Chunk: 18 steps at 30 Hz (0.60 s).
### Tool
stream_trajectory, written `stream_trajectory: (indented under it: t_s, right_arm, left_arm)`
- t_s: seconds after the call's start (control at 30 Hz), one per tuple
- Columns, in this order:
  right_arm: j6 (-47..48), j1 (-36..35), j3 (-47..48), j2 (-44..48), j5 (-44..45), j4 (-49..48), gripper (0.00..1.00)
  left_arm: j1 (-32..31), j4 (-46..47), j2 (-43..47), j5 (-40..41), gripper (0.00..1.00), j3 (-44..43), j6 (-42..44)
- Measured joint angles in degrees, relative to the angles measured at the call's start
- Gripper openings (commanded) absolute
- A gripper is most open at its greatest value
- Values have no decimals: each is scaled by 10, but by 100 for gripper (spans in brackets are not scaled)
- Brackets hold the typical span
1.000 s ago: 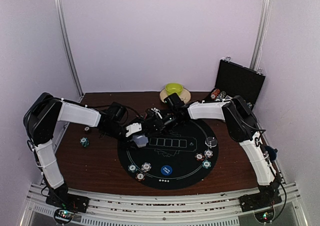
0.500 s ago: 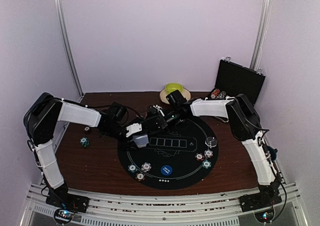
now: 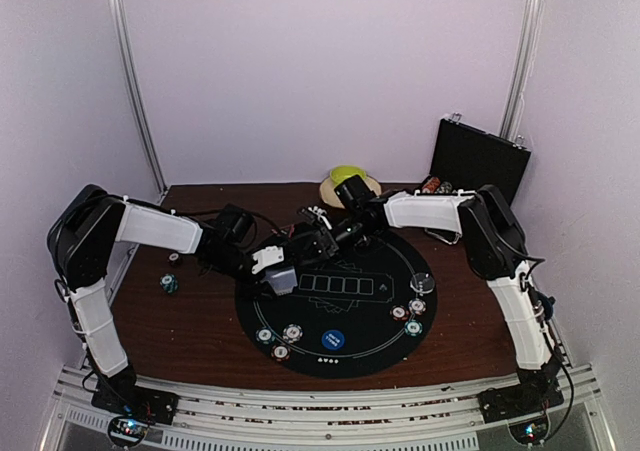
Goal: Distribute texas hold em gaming equipment
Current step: Pick up the poker card from the face-down deck piles.
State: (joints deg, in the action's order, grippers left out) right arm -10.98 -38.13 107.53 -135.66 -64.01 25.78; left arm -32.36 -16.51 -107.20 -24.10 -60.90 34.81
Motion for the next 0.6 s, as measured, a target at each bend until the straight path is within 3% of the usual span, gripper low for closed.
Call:
stream_trajectory:
  t_s: [0.6]
  right_arm:
    - [-10, -30, 17, -37, -5, 12, 39]
  left_arm:
    - [0, 0, 1, -16, 55, 1, 0]
